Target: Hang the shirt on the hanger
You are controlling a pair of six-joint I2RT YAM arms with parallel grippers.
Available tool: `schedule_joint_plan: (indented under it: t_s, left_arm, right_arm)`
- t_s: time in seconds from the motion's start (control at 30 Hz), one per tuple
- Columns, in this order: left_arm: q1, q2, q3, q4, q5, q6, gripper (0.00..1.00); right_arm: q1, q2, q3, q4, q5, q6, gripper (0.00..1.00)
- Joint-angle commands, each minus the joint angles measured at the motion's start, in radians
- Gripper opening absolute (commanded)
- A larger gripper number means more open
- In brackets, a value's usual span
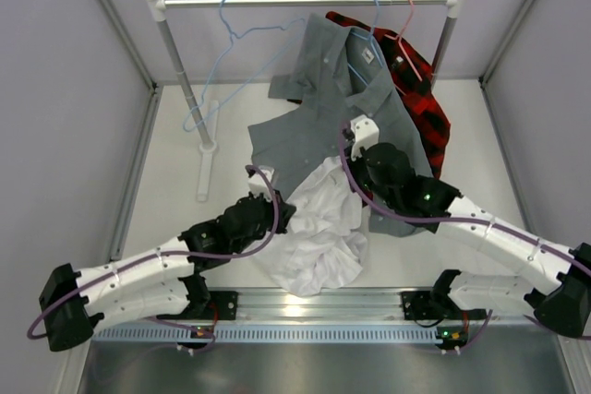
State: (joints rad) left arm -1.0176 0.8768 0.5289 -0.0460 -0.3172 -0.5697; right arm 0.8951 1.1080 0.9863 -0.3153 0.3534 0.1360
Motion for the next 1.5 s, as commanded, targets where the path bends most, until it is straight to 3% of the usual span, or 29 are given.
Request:
schedule_joint_plan:
  t_s: [0.0,0.13,0.27,0.3,0.4,0.47,0.53,0.6,0.63,0.77,0.87,1.07,1.1,1.17,1.2,1.27,1.3,1.47]
  left_arm:
    - [0.001,-0.021,0.097,-0.003,-0.147,0.039,0.00]
    - [-0.001,-0.064,0.264,-0.179,-0.398,0.123,0.00]
    - [-0.001,-0.084,0.544,-0.268,-0.543,0.309,0.00]
    - [-0.001,-0.079,0.680,-0.270,-0.536,0.403,0.00]
    - [0.001,0.014,0.979,-0.383,-0.473,0.505,0.00]
    - [0.001,0.079,1.052,-0.439,-0.422,0.518,0.00]
    - [0.001,0.077,1.001,-0.439,-0.428,0.490,0.00]
    - [-0.001,0.039,0.904,-0.437,-0.489,0.397,0.00]
    - [0.001,0.021,0.784,-0.436,-0.515,0.361,0.00]
    - [-0.001,-0.061,0.482,-0.425,-0.537,0.159,0.00]
    - [0.001,-0.067,0.352,-0.422,-0.513,0.067,0.00]
    - [0.002,-0.018,0.299,-0.377,-0.471,0.033,0.00]
    - [0.001,-0.010,0.313,-0.376,-0.456,0.037,0.00]
    - [0.002,0.002,0.321,-0.358,-0.421,0.053,0.00]
    - [0.002,0.002,0.322,-0.342,-0.387,0.063,0.00]
    - [0.002,-0.002,0.326,-0.333,-0.361,0.067,0.00]
    - [0.001,-0.002,0.327,-0.324,-0.338,0.068,0.00]
    - [0.002,-0.018,0.335,-0.308,-0.266,0.071,0.00]
  right_arm:
    - [-0.015,0.001,0.087,0.002,-0.036,0.017,0.00]
    - [-0.013,0.032,0.204,-0.051,-0.129,-0.012,0.00]
    - [0.008,0.096,0.420,-0.158,-0.150,-0.033,0.00]
    - [0.039,0.111,0.539,-0.191,-0.137,-0.056,0.00]
    - [0.119,0.182,0.771,-0.315,-0.062,-0.076,0.00]
    - [0.172,0.213,0.851,-0.361,0.014,-0.049,0.00]
    - [0.186,0.207,0.829,-0.372,0.128,0.029,0.00]
    - [0.191,0.161,0.692,-0.375,0.173,0.187,0.00]
    - [0.192,0.145,0.630,-0.375,0.185,0.232,0.00]
    - [0.215,0.041,0.241,-0.298,0.151,0.385,0.00]
    - [0.228,-0.022,0.053,-0.249,0.124,0.474,0.00]
    - [0.231,-0.085,-0.115,-0.177,-0.022,0.447,0.01]
    - [0.229,-0.092,-0.117,-0.174,-0.046,0.377,0.14]
    - [0.231,-0.121,-0.106,-0.163,-0.091,0.292,0.31]
    - [0.231,-0.132,-0.101,-0.142,-0.096,0.210,0.51]
    - [0.229,-0.134,-0.062,-0.127,-0.129,0.122,0.64]
    - [0.226,-0.122,-0.040,-0.128,-0.139,0.055,0.69]
    - [0.223,0.051,0.113,-0.125,-0.211,-0.096,0.70]
